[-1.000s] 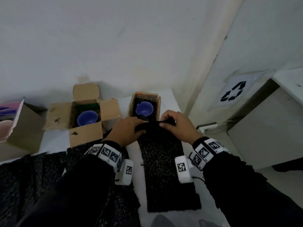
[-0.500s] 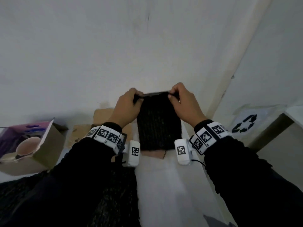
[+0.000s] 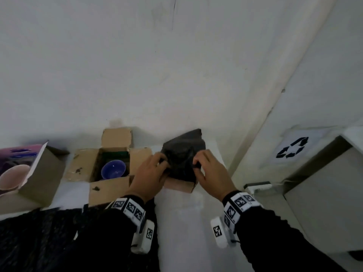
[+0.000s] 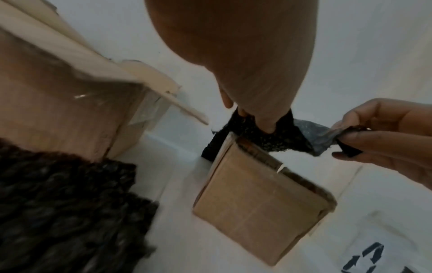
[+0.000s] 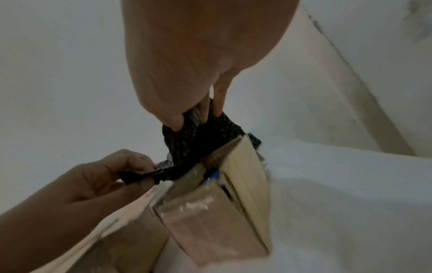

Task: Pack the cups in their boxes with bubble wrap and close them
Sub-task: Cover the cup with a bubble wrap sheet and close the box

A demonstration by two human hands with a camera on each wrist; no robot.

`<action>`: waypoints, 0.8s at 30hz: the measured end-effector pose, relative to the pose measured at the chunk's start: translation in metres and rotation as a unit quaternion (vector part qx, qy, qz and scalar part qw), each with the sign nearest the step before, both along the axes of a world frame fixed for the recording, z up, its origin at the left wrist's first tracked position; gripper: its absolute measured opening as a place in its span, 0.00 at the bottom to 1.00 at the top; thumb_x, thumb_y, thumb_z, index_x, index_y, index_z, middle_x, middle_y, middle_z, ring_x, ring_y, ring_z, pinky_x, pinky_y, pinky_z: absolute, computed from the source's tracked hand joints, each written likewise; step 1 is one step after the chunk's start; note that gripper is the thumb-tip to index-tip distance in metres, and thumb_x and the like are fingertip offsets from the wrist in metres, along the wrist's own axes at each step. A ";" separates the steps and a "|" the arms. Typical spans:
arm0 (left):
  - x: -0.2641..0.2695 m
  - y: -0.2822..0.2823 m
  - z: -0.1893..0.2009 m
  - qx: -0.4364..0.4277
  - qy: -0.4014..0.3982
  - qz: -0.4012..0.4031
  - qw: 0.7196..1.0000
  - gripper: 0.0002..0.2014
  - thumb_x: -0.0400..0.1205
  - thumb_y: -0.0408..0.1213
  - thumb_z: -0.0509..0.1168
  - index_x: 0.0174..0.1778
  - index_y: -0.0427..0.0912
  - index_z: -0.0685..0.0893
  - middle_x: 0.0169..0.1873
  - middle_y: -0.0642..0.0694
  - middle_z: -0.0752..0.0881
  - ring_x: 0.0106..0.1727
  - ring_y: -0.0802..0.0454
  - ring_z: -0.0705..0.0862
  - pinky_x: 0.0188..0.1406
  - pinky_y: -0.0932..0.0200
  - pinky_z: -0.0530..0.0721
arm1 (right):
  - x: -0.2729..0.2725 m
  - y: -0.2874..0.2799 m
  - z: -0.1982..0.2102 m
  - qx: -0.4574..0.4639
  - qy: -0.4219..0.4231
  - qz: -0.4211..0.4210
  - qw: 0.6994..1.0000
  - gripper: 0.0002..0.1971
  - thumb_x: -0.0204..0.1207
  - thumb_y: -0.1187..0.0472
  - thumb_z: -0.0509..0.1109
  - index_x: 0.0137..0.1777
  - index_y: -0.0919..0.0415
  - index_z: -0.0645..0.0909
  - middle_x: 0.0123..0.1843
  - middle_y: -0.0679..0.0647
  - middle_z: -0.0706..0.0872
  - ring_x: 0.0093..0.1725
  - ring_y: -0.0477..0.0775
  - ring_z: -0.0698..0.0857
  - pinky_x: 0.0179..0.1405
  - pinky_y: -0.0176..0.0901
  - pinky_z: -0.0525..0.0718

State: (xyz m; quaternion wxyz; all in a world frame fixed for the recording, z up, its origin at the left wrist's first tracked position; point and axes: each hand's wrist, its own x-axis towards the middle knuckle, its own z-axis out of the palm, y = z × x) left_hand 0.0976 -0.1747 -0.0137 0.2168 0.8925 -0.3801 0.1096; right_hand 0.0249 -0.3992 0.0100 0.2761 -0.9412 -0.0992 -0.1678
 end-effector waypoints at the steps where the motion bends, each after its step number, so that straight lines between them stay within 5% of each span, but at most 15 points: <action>1: -0.002 0.002 -0.008 0.044 -0.003 -0.001 0.999 0.07 0.78 0.39 0.61 0.48 0.44 0.82 0.52 0.44 0.82 0.48 0.41 0.82 0.45 0.50 0.82 | -0.003 0.001 -0.009 -0.020 0.043 0.000 0.999 0.06 0.76 0.61 0.66 0.52 0.56 0.75 0.53 0.51 0.77 0.42 0.56 0.79 0.37 0.54 0.81; 5: -0.004 0.003 -0.016 0.133 0.008 -0.003 0.991 0.15 0.78 0.44 0.53 0.52 0.48 0.84 0.49 0.49 0.86 0.54 0.45 0.81 0.53 0.49 0.79 | -0.004 0.005 -0.027 -0.089 0.110 0.028 0.990 0.08 0.81 0.51 0.63 0.53 0.54 0.77 0.48 0.50 0.81 0.42 0.56 0.82 0.43 0.50 0.79; 8: -0.007 0.003 -0.017 0.204 -0.018 -0.008 0.979 0.21 0.74 0.57 0.66 0.57 0.49 0.84 0.50 0.51 0.86 0.56 0.45 0.80 0.52 0.47 0.81 | -0.003 0.004 -0.031 -0.183 0.113 0.052 0.975 0.18 0.71 0.41 0.69 0.54 0.51 0.78 0.48 0.47 0.83 0.45 0.52 0.81 0.54 0.47 0.77; 11: -0.012 -0.001 -0.019 0.240 -0.067 -0.010 0.968 0.19 0.64 0.40 0.79 0.51 0.48 0.86 0.44 0.50 0.86 0.53 0.43 0.76 0.47 0.48 0.82 | -0.002 0.004 -0.035 -0.250 0.128 0.053 0.958 0.15 0.65 0.58 0.75 0.52 0.51 0.78 0.46 0.48 0.84 0.47 0.54 0.82 0.52 0.50 0.77; 15: -0.021 -0.004 -0.020 0.225 -0.093 -0.032 0.969 0.13 0.64 0.32 0.72 0.42 0.50 0.85 0.39 0.53 0.86 0.54 0.45 0.76 0.51 0.49 0.67 | -0.007 -0.004 -0.030 -0.255 0.124 0.055 0.958 0.10 0.62 0.63 0.70 0.42 0.49 0.78 0.37 0.45 0.82 0.47 0.53 0.80 0.57 0.50 0.69; 19: -0.043 -0.005 -0.033 0.234 -0.044 -0.109 0.965 0.12 0.71 0.37 0.61 0.48 0.51 0.84 0.44 0.52 0.85 0.48 0.50 0.83 0.48 0.58 0.63 | -0.032 -0.012 -0.028 -0.206 0.112 0.083 0.969 0.10 0.67 0.46 0.64 0.42 0.50 0.74 0.34 0.45 0.76 0.42 0.49 0.73 0.67 0.48 0.65; 22: -0.058 -0.004 -0.038 0.192 -0.023 -0.120 0.974 0.12 0.83 0.45 0.54 0.47 0.52 0.84 0.43 0.53 0.83 0.44 0.51 0.82 0.51 0.57 0.65 | -0.043 -0.010 -0.031 -0.185 0.109 0.073 0.974 0.09 0.73 0.46 0.60 0.44 0.51 0.75 0.34 0.45 0.73 0.39 0.49 0.74 0.69 0.50 0.67; 24: -0.062 -0.006 -0.035 0.162 -0.019 -0.109 0.981 0.21 0.88 0.52 0.47 0.44 0.51 0.85 0.41 0.54 0.82 0.42 0.52 0.81 0.57 0.56 0.66 | -0.044 -0.007 -0.030 -0.225 0.121 0.068 0.965 0.12 0.73 0.46 0.58 0.41 0.50 0.80 0.32 0.44 0.73 0.42 0.50 0.76 0.67 0.55 0.70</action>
